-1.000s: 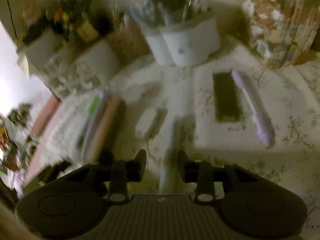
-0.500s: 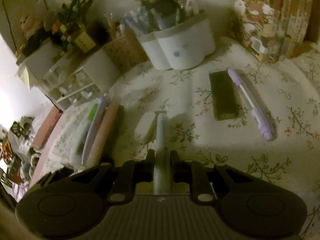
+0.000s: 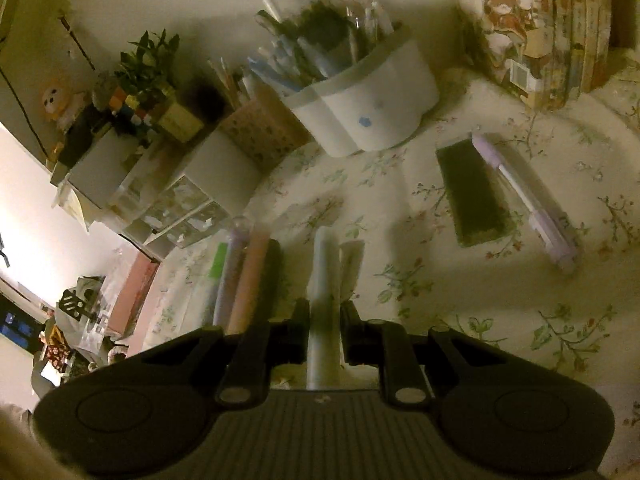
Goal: Organize stationery
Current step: 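Lower the white pen into the clear box and open the right tool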
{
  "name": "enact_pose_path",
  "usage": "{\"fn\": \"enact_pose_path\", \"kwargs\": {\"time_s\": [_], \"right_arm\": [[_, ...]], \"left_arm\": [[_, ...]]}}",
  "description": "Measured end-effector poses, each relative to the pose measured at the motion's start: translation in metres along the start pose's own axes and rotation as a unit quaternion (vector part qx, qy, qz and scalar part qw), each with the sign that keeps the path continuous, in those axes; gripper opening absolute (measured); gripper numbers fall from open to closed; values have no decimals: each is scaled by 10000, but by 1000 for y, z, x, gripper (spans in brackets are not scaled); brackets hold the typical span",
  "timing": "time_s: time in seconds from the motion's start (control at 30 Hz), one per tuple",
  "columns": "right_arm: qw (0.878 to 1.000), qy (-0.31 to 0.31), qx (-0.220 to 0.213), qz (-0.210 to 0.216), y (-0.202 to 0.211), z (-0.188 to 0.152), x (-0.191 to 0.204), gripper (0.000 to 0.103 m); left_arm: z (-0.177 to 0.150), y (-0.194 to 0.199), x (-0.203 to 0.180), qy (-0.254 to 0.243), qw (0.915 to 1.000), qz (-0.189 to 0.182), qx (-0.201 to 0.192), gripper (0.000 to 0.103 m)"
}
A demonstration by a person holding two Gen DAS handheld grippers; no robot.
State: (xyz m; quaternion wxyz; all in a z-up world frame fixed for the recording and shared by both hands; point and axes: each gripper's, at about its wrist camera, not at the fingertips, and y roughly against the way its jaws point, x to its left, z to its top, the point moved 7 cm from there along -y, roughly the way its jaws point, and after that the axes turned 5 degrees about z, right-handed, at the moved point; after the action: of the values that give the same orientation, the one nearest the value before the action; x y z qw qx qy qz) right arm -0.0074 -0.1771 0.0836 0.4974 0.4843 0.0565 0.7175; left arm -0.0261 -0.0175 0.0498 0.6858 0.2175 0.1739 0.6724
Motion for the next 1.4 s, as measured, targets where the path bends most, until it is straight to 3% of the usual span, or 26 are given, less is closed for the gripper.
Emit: {"fn": "enact_pose_path", "kwargs": {"time_s": [0.33, 0.6, 0.9, 1.2, 1.4], "right_arm": [[9994, 26, 64, 352, -11, 16, 33, 19], [9950, -234, 588, 776, -46, 33, 65, 19], [9914, -310, 1147, 552, -79, 36, 83, 19], [9913, -148, 1278, 281, -91, 37, 90, 20], [9898, -168, 1352, 410, -93, 34, 92, 20]], "left_arm": [[-1, 0, -2, -7, 10000, 6, 0, 72], [0, 0, -3, -4, 10000, 3, 2, 72], [0, 0, -3, -7, 10000, -3, 4, 72], [0, 1, -4, -5, 10000, -5, 5, 72], [0, 1, -4, -5, 10000, -10, 7, 73]]}}
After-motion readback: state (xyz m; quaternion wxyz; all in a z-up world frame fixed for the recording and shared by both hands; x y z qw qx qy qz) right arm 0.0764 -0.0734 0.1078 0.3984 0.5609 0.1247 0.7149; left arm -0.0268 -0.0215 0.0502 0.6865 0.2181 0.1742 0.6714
